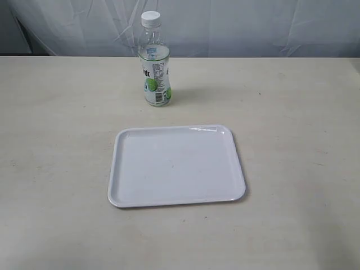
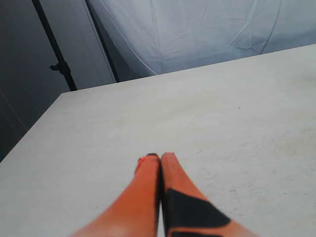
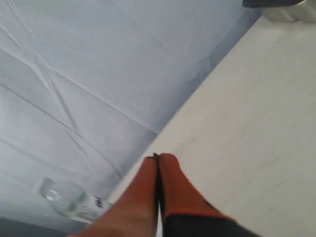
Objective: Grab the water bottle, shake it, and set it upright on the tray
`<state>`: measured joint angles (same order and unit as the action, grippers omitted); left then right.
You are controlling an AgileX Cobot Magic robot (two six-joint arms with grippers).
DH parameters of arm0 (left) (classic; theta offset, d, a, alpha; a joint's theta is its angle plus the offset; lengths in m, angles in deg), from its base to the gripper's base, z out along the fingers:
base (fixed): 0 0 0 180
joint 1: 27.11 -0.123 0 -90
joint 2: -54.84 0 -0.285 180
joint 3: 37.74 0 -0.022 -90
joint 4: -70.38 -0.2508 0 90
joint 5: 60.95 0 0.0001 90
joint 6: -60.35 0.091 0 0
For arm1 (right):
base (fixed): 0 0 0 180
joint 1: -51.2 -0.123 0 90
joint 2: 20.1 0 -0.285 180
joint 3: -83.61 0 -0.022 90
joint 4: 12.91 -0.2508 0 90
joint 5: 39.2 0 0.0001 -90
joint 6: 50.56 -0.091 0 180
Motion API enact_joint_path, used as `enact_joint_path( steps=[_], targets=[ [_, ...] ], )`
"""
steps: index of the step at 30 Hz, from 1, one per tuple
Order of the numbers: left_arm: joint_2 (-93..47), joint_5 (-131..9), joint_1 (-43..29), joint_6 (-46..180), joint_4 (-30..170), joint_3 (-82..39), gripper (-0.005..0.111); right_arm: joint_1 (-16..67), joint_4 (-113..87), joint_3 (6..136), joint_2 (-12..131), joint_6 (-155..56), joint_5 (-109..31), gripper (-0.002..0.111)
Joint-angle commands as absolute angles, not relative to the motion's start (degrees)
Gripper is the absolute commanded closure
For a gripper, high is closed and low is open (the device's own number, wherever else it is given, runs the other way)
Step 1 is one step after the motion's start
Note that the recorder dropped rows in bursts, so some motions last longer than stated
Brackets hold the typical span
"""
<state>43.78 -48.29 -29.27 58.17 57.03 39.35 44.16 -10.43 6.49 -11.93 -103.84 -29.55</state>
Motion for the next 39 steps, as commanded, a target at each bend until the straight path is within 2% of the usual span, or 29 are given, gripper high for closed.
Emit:
enact_joint_path(
  steps=[1, 7, 13, 18, 23, 26, 29, 31, 34, 35, 39],
  targets=[
    [44.02, -49.05, -29.31, 57.77, 57.24, 39.47, 0.107, 44.5, -22.08, 6.39, -12.32, -106.47, -38.56, 0.107],
    [44.02, -49.05, -29.31, 57.77, 57.24, 39.47, 0.107, 44.5, -22.25, 6.39, -12.32, -106.79, -51.14, 0.107],
    [44.02, -49.05, -29.31, 57.77, 57.24, 39.47, 0.107, 44.39, -20.53, 6.39, -12.32, -120.71, -61.37, 0.107],
    [44.02, -49.05, -29.31, 57.77, 57.24, 39.47, 0.107, 44.39, 0.11, 13.55, -12.32, -123.15, -60.92, 0.107],
    [44.02, -49.05, -29.31, 57.77, 57.24, 39.47, 0.107, 44.53, 8.14, 25.32, -5.0, -109.19, -51.15, 0.107],
    [44.02, -49.05, -29.31, 57.77, 57.24, 39.47, 0.107, 44.53, 8.4, 34.15, 6.85, -92.95, -53.98, 0.107],
    [44.02, -49.05, -29.31, 57.77, 57.24, 39.47, 0.107, 43.91, 13.05, 41.98, 22.21, -92.44, -54.61, 0.107],
    [44.02, -49.05, -29.31, 57.77, 57.24, 39.47, 0.107, 41.12, 23.82, 49.13, 35.02, -95.73, -46.41, 0.107],
    [44.02, -49.05, -29.31, 57.77, 57.24, 39.47, 0.107, 29.92, 30.5, 62.56, 57.04, -90.4, -21.91, 0.107],
    [44.02, -49.05, -29.31, 57.77, 57.24, 39.47, 0.107, 27.13, 29.9, 65.79, 62.95, -88.77, -18.14, 0.107],
    [44.02, -49.05, -29.31, 57.77, 57.24, 39.47, 0.107, 20.3, 24.94, 73.21, 81.94, -85.46, -24.4, 0.107]
  ],
)
